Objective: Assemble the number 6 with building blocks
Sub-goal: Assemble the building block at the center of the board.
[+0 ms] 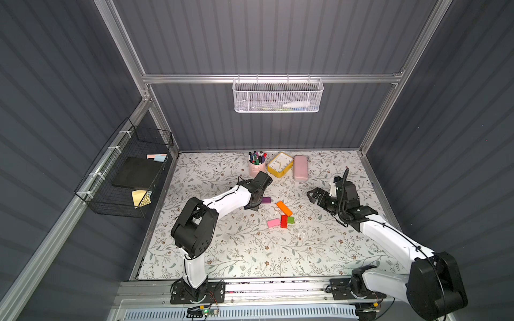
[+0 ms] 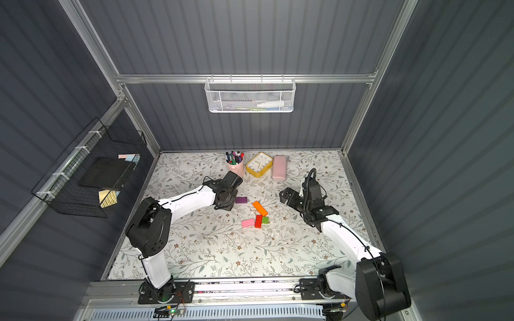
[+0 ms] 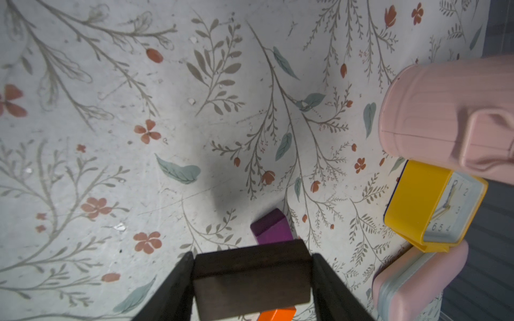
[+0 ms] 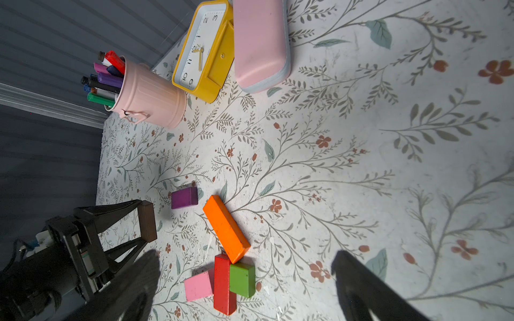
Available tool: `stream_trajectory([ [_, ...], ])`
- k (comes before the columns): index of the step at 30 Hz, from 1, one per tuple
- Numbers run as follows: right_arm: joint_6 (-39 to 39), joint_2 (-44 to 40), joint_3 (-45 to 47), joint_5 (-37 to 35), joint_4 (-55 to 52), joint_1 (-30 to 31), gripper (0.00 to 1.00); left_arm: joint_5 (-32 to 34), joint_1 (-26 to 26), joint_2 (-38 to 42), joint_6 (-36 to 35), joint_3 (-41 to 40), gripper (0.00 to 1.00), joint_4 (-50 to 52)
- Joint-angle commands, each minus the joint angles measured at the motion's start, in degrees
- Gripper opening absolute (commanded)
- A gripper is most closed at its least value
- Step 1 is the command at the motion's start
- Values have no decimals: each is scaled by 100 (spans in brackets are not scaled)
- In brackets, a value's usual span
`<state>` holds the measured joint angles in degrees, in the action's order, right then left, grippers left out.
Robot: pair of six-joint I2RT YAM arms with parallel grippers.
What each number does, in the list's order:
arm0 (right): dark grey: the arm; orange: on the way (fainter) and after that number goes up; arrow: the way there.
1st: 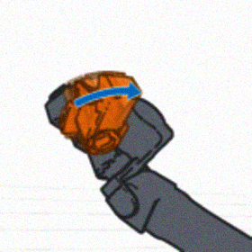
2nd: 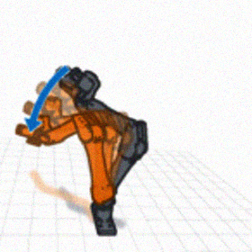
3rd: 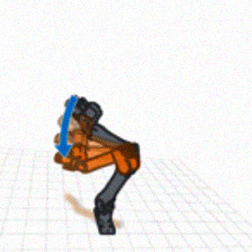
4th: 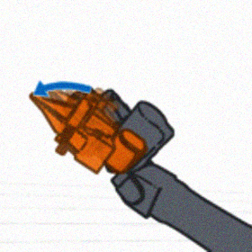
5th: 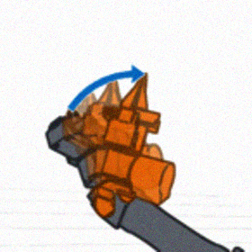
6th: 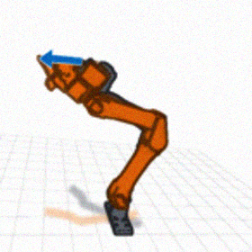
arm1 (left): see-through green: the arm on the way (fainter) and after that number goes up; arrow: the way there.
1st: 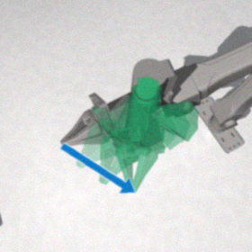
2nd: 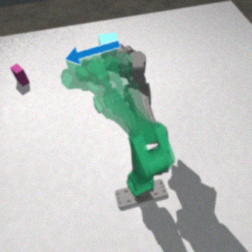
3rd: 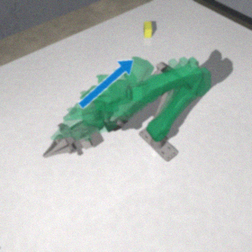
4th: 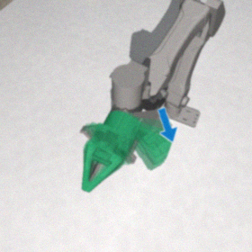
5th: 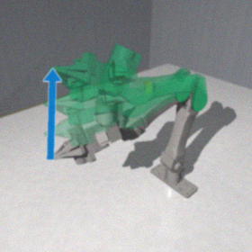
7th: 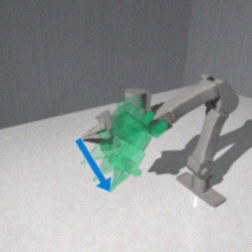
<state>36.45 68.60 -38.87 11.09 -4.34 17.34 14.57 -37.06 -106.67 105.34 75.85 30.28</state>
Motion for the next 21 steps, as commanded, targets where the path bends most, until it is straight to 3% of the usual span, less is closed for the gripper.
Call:
stream_trajectory([
  [1,3,-7,-15,-76,-76,-20,98,88,50,-108,461,194,51,205],
  [10,-50,56,-120,-103,-184,-20,98,-100,231,-189,840,222,51,426],
  [21,-65,52,-165,-144,-217,-34,98,-537,445,-512,625,455,51,584],
])
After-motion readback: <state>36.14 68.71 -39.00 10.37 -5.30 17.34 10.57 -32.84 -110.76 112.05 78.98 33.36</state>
